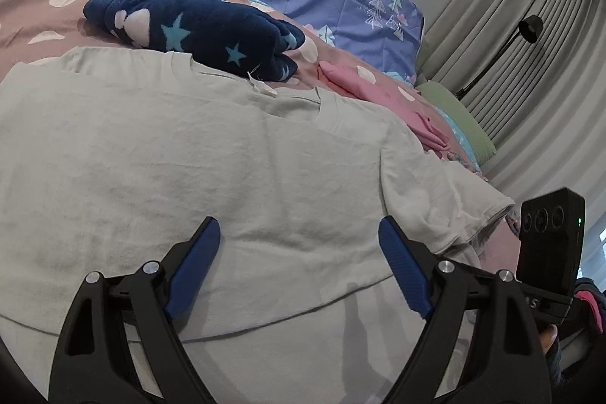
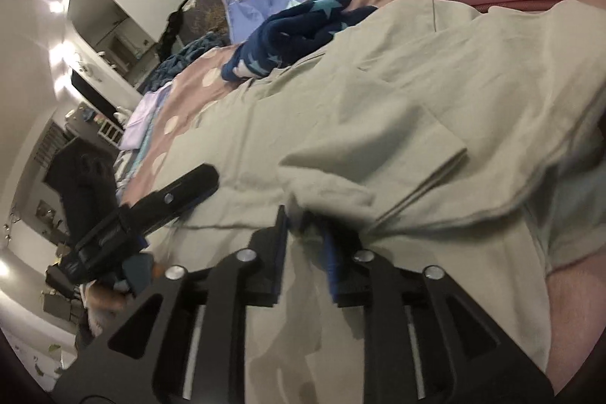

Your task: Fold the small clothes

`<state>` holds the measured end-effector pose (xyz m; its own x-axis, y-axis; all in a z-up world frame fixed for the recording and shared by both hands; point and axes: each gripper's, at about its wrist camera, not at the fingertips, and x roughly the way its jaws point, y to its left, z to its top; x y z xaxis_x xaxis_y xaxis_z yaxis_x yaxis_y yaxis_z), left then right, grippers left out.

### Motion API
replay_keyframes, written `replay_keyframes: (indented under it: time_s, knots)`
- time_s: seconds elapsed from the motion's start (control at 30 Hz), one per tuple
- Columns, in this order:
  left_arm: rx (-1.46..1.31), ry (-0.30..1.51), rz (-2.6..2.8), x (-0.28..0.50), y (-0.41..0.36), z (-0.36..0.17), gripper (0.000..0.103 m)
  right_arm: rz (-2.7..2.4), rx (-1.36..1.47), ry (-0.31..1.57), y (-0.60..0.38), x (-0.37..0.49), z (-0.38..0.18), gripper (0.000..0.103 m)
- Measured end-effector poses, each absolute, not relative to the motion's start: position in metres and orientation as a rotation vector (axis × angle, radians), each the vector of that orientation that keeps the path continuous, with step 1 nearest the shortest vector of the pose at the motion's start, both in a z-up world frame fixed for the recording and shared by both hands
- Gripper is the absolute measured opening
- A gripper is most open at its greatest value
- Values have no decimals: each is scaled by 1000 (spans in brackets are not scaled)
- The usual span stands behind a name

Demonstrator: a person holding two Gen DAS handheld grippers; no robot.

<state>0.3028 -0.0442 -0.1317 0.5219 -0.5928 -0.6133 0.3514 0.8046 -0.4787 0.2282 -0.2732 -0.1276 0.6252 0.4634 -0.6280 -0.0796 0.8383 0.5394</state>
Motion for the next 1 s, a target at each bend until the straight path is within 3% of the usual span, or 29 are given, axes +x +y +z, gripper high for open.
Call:
replay_keyframes:
  time_s: [0.13,0.2,0.4,0.5,0.67,0.73,0.77,0.87,1.0]
  knots:
    - [-326,815,-548,297,-41,-126,86,319,614,786,-299,205,-121,30]
    - [-286,777,-556,287,-45,-115,81,298,649,759,-309,209,-117,33]
    - [142,655,-690,232,-132,-86,79,206,698,566,-354,186,-89,37]
    - [488,605,-663,209,-189,-99,79,178,701,591,-361,191,-98,37]
    - [661,591,-644,208,-219,-109,77,190,692,641,-358,198,-108,37]
    - [707,617,-647,216,-224,-111,45,176,714,674,-359,204,-116,37]
    - [719,643,-643,220,-224,-113,15,171,737,686,-363,203,-119,36]
    - [649,696,-593,241,-206,-104,12,192,831,699,-375,205,-128,36]
    - [268,776,-481,284,-139,-80,12,195,840,698,-375,204,-129,36]
